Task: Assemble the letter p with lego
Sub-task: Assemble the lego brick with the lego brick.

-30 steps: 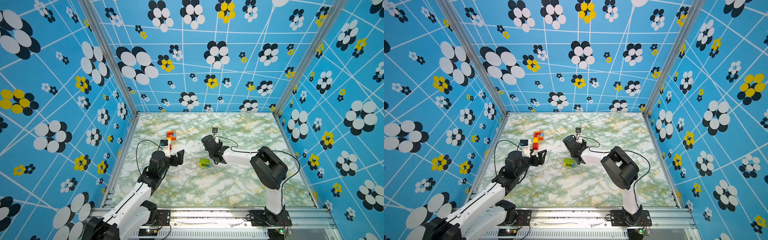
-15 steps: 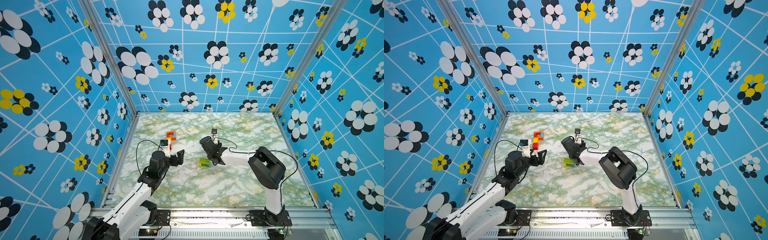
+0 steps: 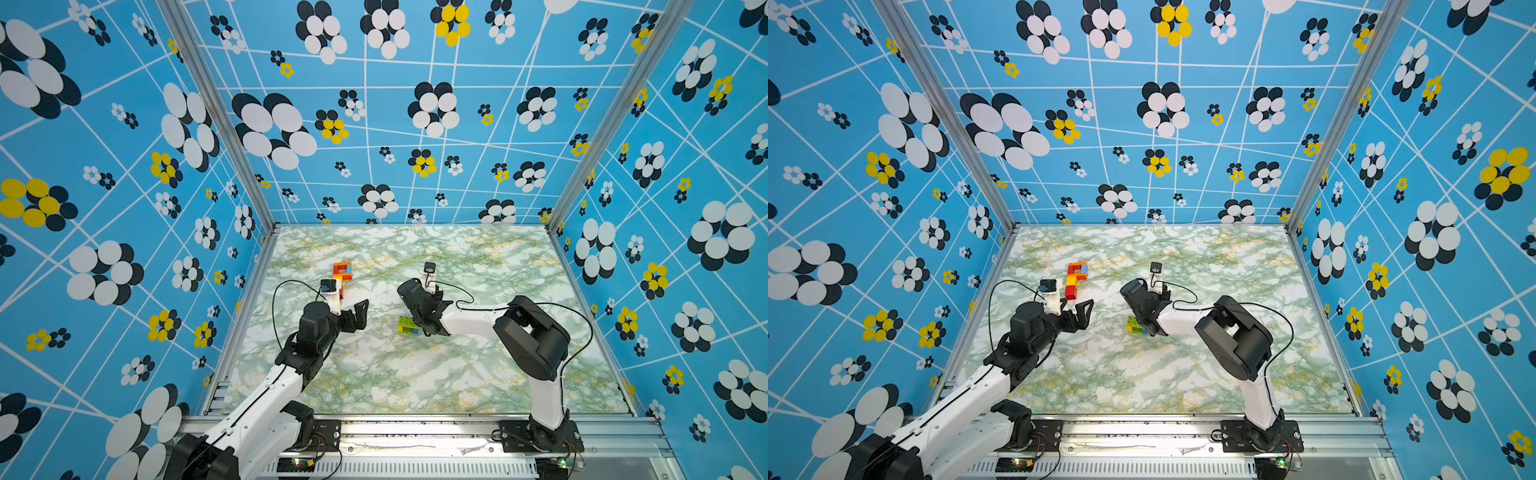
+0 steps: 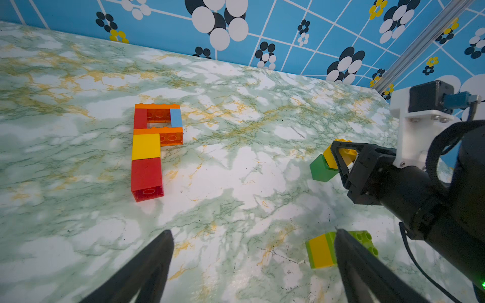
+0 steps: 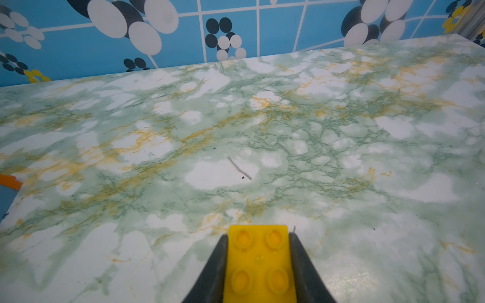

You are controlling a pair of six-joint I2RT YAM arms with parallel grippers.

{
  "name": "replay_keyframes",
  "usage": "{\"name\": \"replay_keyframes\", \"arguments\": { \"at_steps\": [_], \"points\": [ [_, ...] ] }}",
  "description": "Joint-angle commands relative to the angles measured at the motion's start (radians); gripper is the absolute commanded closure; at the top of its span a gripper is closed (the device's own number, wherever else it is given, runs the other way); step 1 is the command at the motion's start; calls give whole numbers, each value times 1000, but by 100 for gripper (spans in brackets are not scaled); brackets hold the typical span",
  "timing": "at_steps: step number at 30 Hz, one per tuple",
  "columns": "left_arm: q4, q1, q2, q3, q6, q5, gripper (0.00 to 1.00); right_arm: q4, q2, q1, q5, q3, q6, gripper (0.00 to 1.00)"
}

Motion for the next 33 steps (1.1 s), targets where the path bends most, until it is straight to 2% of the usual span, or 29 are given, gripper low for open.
{"name": "replay_keyframes", "arguments": {
  "at_steps": [1,14,33],
  "points": [
    [-13,6,-17,11,1,2,3,-84,2,13,0,-9,7,79],
    [-12,5,-15,10,0,8,3,-118,-45,12,16,47,-29,78],
    [-10,5,-12,11,-3,10,3,-112,-28,17,15,51,14,78]
  ]
}}
